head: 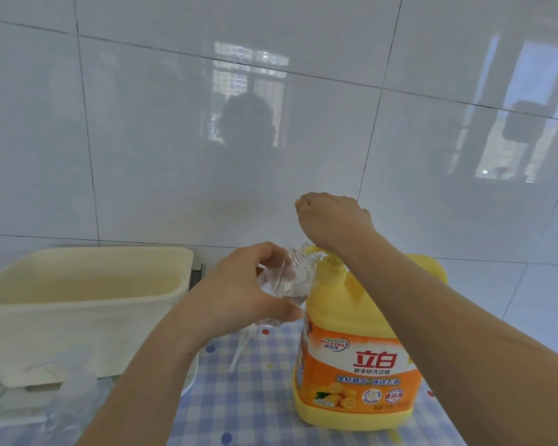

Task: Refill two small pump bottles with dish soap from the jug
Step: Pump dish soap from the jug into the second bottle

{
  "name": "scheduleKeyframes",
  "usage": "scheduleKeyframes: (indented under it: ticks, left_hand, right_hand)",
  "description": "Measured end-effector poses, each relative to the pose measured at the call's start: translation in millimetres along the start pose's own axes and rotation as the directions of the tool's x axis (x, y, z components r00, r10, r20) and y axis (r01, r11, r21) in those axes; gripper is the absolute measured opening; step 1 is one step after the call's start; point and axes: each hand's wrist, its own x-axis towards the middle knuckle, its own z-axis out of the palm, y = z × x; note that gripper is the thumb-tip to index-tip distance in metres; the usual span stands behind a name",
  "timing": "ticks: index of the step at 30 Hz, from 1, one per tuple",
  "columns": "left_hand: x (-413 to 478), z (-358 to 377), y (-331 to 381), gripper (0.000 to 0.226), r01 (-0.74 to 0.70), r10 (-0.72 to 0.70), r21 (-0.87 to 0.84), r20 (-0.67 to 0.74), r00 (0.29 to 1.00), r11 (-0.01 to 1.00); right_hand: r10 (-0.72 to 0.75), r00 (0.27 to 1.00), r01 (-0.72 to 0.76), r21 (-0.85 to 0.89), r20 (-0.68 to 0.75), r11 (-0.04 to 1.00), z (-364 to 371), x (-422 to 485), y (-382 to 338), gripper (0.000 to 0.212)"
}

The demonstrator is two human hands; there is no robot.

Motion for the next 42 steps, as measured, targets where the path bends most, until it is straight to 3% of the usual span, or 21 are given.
scheduleKeyframes:
  ticks: [18,21,26,42]
  left_hand:
    - [0.1,0.7,-2.5,0.05,0.011,-0.011,0.012,0.013,1.0,1.0]
    - [-0.6,0.3,-0.7,0.047,-0.005,0.005,-0.037,0.002,1.0,0.999]
    - [-0.5,1.8,2.4,0.042,-0.019,0.017,-0.107,-0.021,1.0,0.994]
    - [0.6,0.9,0.9,0.043,-0.037,0.033,-0.109,-0.036,0.999,0.993]
  right_hand:
    - [0.01,0.999,-0.011,0.023,0.032,1.0,4.1,-3.2,0.7,0.031]
    - [-0.008,1.0,0.008,0.033,-0.005,0.999,-5.5,-4.0,-1.8,0.024]
    - [-0.048,0.991,0.048,-0.006,-0.123,0.999,-29.7,3.7,-7.5,0.03]
    - [-0.048,0.998,0.045,-0.063,-0.051,0.997,-12.9,8.4,-0.4,0.027]
